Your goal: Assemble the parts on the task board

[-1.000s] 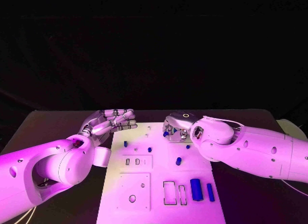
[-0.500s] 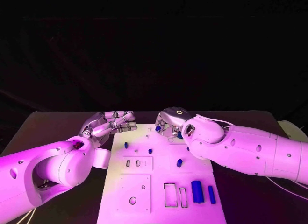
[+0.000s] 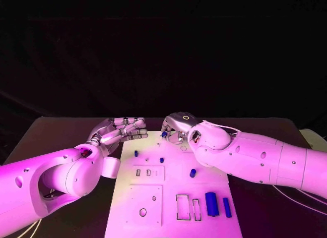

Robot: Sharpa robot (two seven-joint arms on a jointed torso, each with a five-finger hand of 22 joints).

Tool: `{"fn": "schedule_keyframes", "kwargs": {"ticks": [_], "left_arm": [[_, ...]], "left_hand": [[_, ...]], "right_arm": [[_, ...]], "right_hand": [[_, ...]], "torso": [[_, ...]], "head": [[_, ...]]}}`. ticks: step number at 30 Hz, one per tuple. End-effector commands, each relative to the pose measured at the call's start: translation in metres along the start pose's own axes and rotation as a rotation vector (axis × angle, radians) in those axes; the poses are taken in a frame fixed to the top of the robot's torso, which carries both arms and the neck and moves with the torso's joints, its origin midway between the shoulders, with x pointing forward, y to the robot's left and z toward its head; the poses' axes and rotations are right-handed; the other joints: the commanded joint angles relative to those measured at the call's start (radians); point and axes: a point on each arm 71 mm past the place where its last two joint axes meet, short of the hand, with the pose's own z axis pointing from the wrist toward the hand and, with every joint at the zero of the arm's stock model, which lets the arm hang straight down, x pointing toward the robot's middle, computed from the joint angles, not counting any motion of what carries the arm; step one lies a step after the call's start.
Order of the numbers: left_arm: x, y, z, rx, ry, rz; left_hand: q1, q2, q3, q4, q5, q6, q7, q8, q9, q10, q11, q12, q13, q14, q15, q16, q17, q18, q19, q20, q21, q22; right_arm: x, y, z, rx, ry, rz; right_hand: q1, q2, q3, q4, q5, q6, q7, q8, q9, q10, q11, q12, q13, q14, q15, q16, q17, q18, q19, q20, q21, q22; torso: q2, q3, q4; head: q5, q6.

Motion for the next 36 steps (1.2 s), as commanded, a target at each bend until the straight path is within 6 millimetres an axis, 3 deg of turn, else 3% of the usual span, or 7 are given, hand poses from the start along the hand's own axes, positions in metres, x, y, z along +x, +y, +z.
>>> {"fn": "schedule_keyframes", "kwargs": {"ticks": [1,9,23,26,31,36], "left_arm": [[0.003,-0.0018,0.0006,0.007,0.018,-0.008],[0.0035,-0.0028,0.0012,0.009,0.02,-0.007],[0.0044,-0.0041,0.002,0.01,0.022,-0.006],[0.0046,-0.0041,0.0023,0.01,0.022,-0.007],[0.0043,-0.004,0.0025,0.009,0.022,-0.006],[0.003,-0.0041,0.0026,0.009,0.018,-0.005]], "left_hand": [[0.002,0.009,0.001,-0.005,0.001,-0.008,0.009,-0.005,-0.001,-0.007,0.003,-0.004,-0.001,-0.001,0.005,-0.004,0.0,0.017,0.002,0.001,0.0,-0.002],[0.003,0.01,0.002,-0.006,0.001,-0.008,0.009,-0.006,-0.001,-0.007,0.003,-0.004,-0.001,-0.001,0.005,-0.005,0.0,0.017,0.002,0.001,0.0,-0.002],[0.003,0.01,0.002,-0.006,0.001,-0.009,0.009,-0.006,-0.001,-0.007,0.003,-0.005,-0.001,-0.001,0.005,-0.005,0.0,0.017,0.002,0.001,0.0,-0.002],[0.003,0.009,0.002,-0.006,0.001,-0.009,0.01,-0.006,-0.001,-0.007,0.003,-0.005,-0.001,-0.001,0.005,-0.006,0.0,0.017,0.002,0.001,0.0,-0.002],[0.003,0.009,0.002,-0.006,0.001,-0.009,0.01,-0.006,-0.001,-0.007,0.003,-0.005,-0.001,-0.001,0.006,-0.006,0.0,0.017,0.002,0.001,0.0,-0.002],[0.003,0.009,0.002,-0.007,0.001,-0.01,0.01,-0.007,-0.001,-0.008,0.004,-0.006,-0.001,-0.002,0.006,-0.007,0.0,0.017,0.001,0.001,0.0,-0.003]], "right_arm": [[0.0005,0.0014,0.001,-0.01,-0.001,0.003],[0.0022,0.0038,0.0041,-0.014,0.01,0.0],[0.008,0.005,0.0087,-0.008,0.045,-0.01],[0.0083,0.0038,0.0093,-0.002,0.047,-0.011],[0.007,0.003,0.0089,0.006,0.029,-0.012],[0.0035,0.0033,0.0042,0.005,-0.005,-0.008]], "right_hand": [[0.004,-0.001,0.017,0.015,0.007,0.013,-0.016,0.03,0.052,-0.004,-0.003,-0.004,0.002,0.026,-0.005,0.004,-0.003,-0.018,0.0,0.001,0.003,-0.003],[0.003,-0.003,0.018,0.016,0.007,0.012,-0.015,0.03,0.053,-0.005,-0.003,-0.005,0.002,0.026,-0.004,0.004,-0.003,-0.017,-0.001,0.001,0.003,-0.004],[-0.003,-0.011,0.022,0.024,0.004,-0.005,-0.008,0.022,0.055,-0.02,0.004,-0.017,-0.001,0.021,0.001,-0.002,-0.017,-0.014,-0.013,0.005,-0.006,-0.017],[-0.011,-0.022,0.025,0.032,0.002,-0.035,0.005,0.005,0.051,-0.045,0.014,-0.032,-0.005,0.017,0.01,-0.007,-0.027,-0.013,-0.021,0.01,-0.012,-0.026],[-0.04,-0.068,0.006,0.051,-0.007,-0.099,0.023,-0.034,0.039,-0.096,0.034,-0.051,-0.013,0.008,0.028,-0.019,-0.052,-0.008,-0.039,0.026,-0.027,-0.047],[-0.044,-0.099,-0.023,0.059,-0.013,-0.132,0.022,-0.051,0.035,-0.12,0.038,-0.046,-0.013,0.006,0.03,-0.02,-0.057,-0.005,-0.045,0.033,-0.033,-0.052]], "torso": [[0.001,-0.0001,0.0021],[0.005,0.0017,0.0048],[0.007,-0.0008,0.0071],[0.007,-0.0011,0.0073],[0.007,-0.0002,0.0073],[0.007,0.0,0.0078]], "head": [[-0.001,0.002],[-0.004,0.002],[-0.001,0.0],[-0.003,0.001],[-0.002,0.0],[-0.002,0.002]]}}
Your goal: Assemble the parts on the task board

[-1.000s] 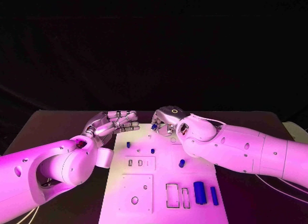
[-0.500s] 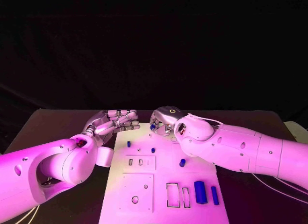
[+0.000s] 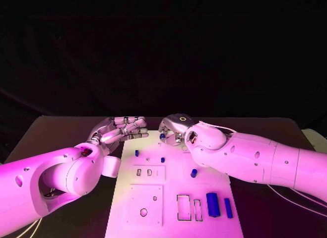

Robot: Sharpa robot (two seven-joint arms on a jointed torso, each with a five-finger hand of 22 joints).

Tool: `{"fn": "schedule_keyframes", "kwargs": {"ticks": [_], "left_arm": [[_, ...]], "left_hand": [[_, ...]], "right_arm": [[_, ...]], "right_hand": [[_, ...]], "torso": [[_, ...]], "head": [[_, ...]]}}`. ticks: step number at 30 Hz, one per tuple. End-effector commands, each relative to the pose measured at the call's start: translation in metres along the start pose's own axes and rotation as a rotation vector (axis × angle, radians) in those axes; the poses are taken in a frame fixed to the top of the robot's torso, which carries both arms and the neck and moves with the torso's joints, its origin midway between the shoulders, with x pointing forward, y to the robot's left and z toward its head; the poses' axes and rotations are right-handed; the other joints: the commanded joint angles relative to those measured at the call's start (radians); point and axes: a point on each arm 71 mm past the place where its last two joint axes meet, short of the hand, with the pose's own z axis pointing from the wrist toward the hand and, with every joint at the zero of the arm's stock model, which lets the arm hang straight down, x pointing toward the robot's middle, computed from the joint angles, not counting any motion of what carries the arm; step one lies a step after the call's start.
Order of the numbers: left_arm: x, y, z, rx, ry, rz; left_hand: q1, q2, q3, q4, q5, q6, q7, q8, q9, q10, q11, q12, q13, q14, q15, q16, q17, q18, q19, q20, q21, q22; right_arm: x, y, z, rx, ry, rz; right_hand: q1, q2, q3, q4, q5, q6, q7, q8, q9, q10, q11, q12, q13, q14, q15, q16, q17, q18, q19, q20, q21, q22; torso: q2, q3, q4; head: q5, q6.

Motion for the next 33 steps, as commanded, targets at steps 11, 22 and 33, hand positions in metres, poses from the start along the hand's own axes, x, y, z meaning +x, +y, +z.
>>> {"fn": "schedule_keyframes", "kwargs": {"ticks": [11,22,33], "left_arm": [[-0.004,-0.001,0.001,0.001,0.003,-0.002],[-0.006,-0.001,0.002,0.0,-0.002,-0.003],[-0.006,0.0,0.002,-0.002,-0.002,-0.005]], "left_hand": [[0.001,0.009,0.0,-0.004,0.0,-0.012,0.012,-0.006,-0.001,-0.008,0.002,-0.008,-0.001,-0.006,0.008,-0.011,-0.001,0.017,-0.001,0.002,-0.002,-0.003],[0.001,0.009,0.0,-0.004,0.0,-0.013,0.012,-0.007,-0.001,-0.009,0.002,-0.009,-0.001,-0.007,0.008,-0.013,-0.001,0.017,-0.002,0.002,-0.002,-0.003],[0.001,0.009,0.0,-0.004,0.0,-0.013,0.012,-0.007,-0.001,-0.009,0.002,-0.009,-0.001,-0.007,0.008,-0.013,-0.001,0.017,-0.002,0.002,-0.002,-0.003]], "right_arm": [[-0.021,-0.024,-0.037,0.046,-0.052,0.051],[-0.037,-0.068,-0.084,0.151,0.014,0.198],[-0.032,-0.093,-0.093,0.222,0.1,0.184]], "right_hand": [[0.004,-0.02,-0.035,0.019,0.009,0.016,-0.009,0.007,0.009,0.005,-0.007,0.034,0.01,0.005,0.001,0.002,0.002,-0.006,-0.001,-0.001,-0.002,0.01],[-0.033,-0.081,-0.165,0.086,0.14,0.011,-0.026,0.012,0.019,0.215,-0.049,0.283,0.176,0.03,-0.032,0.073,0.11,-0.019,0.041,-0.031,0.033,0.074],[0.11,-0.037,-0.409,0.266,0.162,-0.089,-0.006,0.072,0.056,0.082,-0.03,0.932,0.843,0.054,-0.014,0.194,0.316,-0.024,0.059,-0.018,0.041,0.11]], "torso": [[-0.003,-0.0006,-0.0042],[-0.012,-0.0009,-0.0147],[-0.012,-0.0008,-0.0154]], "head": [[-0.002,0.007],[-0.023,0.003],[-0.022,-0.001]]}}
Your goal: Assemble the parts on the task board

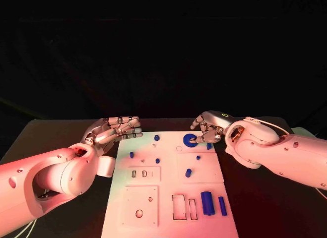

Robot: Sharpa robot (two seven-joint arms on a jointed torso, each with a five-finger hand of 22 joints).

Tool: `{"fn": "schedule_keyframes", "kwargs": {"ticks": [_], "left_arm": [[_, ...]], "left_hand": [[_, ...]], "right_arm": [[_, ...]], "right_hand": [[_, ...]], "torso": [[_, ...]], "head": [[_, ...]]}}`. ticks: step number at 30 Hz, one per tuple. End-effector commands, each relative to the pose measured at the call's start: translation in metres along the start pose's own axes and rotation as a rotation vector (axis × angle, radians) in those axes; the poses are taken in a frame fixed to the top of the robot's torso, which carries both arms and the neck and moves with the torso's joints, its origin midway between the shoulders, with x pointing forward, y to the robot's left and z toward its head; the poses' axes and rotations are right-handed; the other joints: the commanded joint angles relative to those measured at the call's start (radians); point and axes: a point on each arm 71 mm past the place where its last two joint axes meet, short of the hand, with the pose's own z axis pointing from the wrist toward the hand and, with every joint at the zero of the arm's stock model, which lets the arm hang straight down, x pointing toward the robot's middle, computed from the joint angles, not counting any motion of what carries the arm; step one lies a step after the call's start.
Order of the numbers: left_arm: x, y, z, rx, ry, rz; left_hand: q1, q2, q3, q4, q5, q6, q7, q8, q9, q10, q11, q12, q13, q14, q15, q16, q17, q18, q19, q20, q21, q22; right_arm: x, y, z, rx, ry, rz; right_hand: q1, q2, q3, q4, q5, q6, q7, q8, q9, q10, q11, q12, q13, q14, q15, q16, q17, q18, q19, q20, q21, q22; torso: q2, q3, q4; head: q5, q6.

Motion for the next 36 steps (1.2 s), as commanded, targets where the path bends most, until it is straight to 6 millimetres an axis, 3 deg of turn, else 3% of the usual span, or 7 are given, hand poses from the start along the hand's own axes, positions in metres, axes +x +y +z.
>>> {"fn": "schedule_keyframes", "kwargs": {"ticks": [1,12,36], "left_arm": [[0.002,-0.001,0.001,0.003,0.019,-0.011],[0.002,-0.001,0.001,0.001,0.018,-0.011],[0.002,0.0,0.001,-0.001,0.018,-0.011]], "left_hand": [[0.001,0.009,0.0,-0.005,0.0,-0.005,0.012,-0.007,-0.001,-0.005,-0.001,-0.004,-0.001,-0.004,0.005,-0.007,-0.001,0.017,-0.002,0.002,-0.002,-0.002],[0.001,0.009,0.0,-0.005,0.0,-0.005,0.012,-0.007,-0.001,-0.005,-0.001,-0.004,-0.001,-0.004,0.005,-0.007,-0.001,0.017,-0.002,0.002,-0.002,-0.002],[0.001,0.009,0.0,-0.005,0.0,-0.005,0.012,-0.007,-0.001,-0.005,-0.001,-0.004,-0.001,-0.004,0.005,-0.007,-0.001,0.017,-0.002,0.002,-0.002,-0.002]], "right_arm": [[0.005,-0.003,0.002,0.026,0.068,0.001],[0.011,-0.002,0.013,0.035,0.091,-0.021],[0.019,-0.006,0.021,0.051,0.122,-0.061]], "right_hand": [[0.018,0.001,-0.008,0.02,0.009,-0.014,0.0,0.01,0.004,0.009,0.003,0.039,0.042,0.055,0.01,0.01,0.017,-0.009,0.005,0.003,0.007,0.018],[0.044,0.004,-0.025,0.063,0.019,-0.025,0.002,0.032,0.014,0.042,0.005,0.126,0.137,0.06,0.013,0.028,0.052,-0.011,0.012,0.006,0.012,0.032],[0.069,0.016,-0.022,0.073,0.041,-0.02,-0.001,0.05,0.021,0.058,0.003,0.167,0.182,0.062,0.012,0.035,0.066,-0.012,0.014,0.005,0.012,0.036]], "torso": [[0.001,-0.0005,0.0015],[0.001,-0.0008,0.0027],[0.002,0.0006,0.0012]], "head": [[-0.001,-0.001],[0.004,-0.007],[0.011,-0.015]]}}
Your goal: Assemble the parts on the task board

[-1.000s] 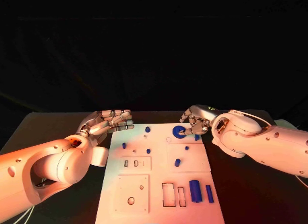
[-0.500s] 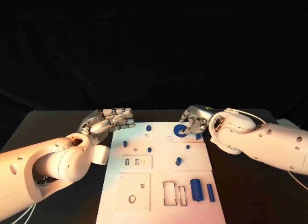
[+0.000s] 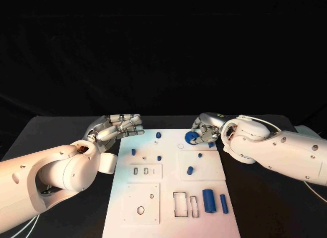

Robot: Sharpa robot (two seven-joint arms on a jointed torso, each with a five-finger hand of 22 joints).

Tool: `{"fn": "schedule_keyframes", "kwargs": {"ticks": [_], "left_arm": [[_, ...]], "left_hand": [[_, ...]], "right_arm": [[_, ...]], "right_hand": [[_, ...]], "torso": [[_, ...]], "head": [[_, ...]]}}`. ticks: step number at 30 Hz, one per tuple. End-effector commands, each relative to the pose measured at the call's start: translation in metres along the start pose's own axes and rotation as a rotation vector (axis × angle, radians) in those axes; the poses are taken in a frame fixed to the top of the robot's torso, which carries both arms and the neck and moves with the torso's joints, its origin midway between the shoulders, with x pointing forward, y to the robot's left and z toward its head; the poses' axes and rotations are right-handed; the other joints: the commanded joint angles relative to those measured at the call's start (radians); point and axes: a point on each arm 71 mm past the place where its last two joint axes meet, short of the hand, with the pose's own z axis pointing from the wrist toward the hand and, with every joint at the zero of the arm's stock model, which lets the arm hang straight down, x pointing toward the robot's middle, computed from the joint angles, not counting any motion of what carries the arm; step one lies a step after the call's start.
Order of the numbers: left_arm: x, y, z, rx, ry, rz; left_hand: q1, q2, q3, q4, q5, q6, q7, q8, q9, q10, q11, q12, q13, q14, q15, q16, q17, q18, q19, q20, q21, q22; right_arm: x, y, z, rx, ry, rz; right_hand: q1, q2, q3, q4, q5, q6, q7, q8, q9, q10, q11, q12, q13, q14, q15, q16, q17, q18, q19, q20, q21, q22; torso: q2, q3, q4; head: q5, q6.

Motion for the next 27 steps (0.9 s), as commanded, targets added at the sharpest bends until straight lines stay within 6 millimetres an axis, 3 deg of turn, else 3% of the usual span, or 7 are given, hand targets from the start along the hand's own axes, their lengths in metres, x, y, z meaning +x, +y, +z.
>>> {"fn": "schedule_keyframes", "kwargs": {"ticks": [1,12,15,17,21,27], "left_arm": [[0.0028,-0.0008,0.0003,0.003,0.02,-0.01],[0.0027,-0.0007,0.0004,0.001,0.021,-0.01],[0.0026,-0.0006,0.0005,0.0,0.02,-0.01],[0.0025,-0.0006,0.0005,0.0,0.02,-0.01],[0.0023,-0.0006,0.0005,0.0,0.02,-0.009],[0.0023,-0.0004,0.0006,-0.002,0.021,-0.01]], "left_hand": [[0.001,0.009,0.0,-0.005,0.0,-0.006,0.012,-0.003,-0.001,-0.005,-0.001,-0.004,-0.001,-0.004,0.005,-0.002,-0.001,0.017,-0.002,0.002,-0.002,-0.002],[0.001,0.01,0.0,-0.005,0.001,-0.005,0.012,-0.004,-0.001,-0.005,-0.001,-0.004,-0.001,-0.005,0.005,-0.003,-0.001,0.017,-0.002,0.002,-0.002,-0.002],[0.001,0.01,0.0,-0.005,0.001,-0.005,0.012,-0.004,-0.001,-0.005,-0.001,-0.004,-0.001,-0.005,0.005,-0.003,-0.001,0.017,-0.002,0.002,-0.002,-0.002],[0.001,0.01,0.0,-0.005,0.001,-0.005,0.012,-0.004,-0.001,-0.005,-0.001,-0.004,-0.001,-0.005,0.005,-0.003,-0.001,0.017,-0.002,0.002,-0.002,-0.002],[0.001,0.01,0.0,-0.005,0.001,-0.005,0.012,-0.004,-0.001,-0.005,-0.001,-0.004,-0.001,-0.005,0.005,-0.003,-0.001,0.017,-0.002,0.002,-0.002,-0.002],[0.001,0.01,0.0,-0.005,0.001,-0.005,0.012,-0.004,-0.001,-0.005,-0.001,-0.004,-0.001,-0.005,0.005,-0.003,-0.001,0.017,-0.002,0.002,-0.002,-0.002]], "right_arm": [[0.002,-0.0008,-0.0001,0.003,0.018,-0.033],[0.0034,-0.0011,-0.0001,0.0,0.022,-0.038],[0.0039,-0.0009,0.0,-0.001,0.022,-0.038],[0.004,-0.0004,0.0,-0.005,0.017,-0.043],[0.0027,0.001,-0.0004,-0.017,-0.011,-0.062],[-0.0005,0.0047,-0.0013,-0.04,-0.07,-0.086]], "right_hand": [[0.013,0.003,0.001,0.005,0.012,0.001,-0.003,0.009,0.003,0.011,-0.001,0.01,0.008,0.062,0.005,0.007,0.053,-0.012,0.007,-0.002,0.004,0.037],[0.055,0.026,0.027,-0.002,0.081,0.013,-0.007,0.03,0.01,0.028,-0.007,0.043,0.048,0.063,0.001,0.012,0.064,-0.013,0.011,-0.006,0.007,0.047],[0.076,0.034,0.046,-0.01,0.07,0.022,-0.009,0.035,0.011,0.038,-0.009,0.057,0.064,0.063,-0.001,0.013,0.067,-0.014,0.013,-0.007,0.009,0.05],[0.106,0.042,0.074,-0.024,0.028,0.037,-0.013,0.042,0.013,0.046,-0.013,0.068,0.079,0.064,-0.004,0.015,0.071,-0.014,0.016,-0.01,0.011,0.055],[0.136,0.042,0.116,-0.041,-0.016,0.058,-0.019,0.05,0.013,0.059,-0.018,0.084,0.099,0.065,-0.009,0.018,0.078,-0.017,0.022,-0.014,0.017,0.065],[0.131,0.038,0.146,-0.04,-0.018,0.078,-0.025,0.056,0.014,0.068,-0.023,0.094,0.111,0.066,-0.012,0.02,0.082,-0.019,0.031,-0.017,0.024,0.077]], "torso": [[0.0,0.0,0.0001],[0.0,0.0,0.0019],[0.001,0.0,0.0016],[0.001,0.0002,0.0015],[0.001,0.0004,0.0014],[0.001,0.0007,0.0013]], "head": [[0.0,-0.001],[-0.001,-0.003],[-0.001,-0.003],[-0.001,-0.004],[-0.001,-0.004],[-0.003,-0.004]]}}
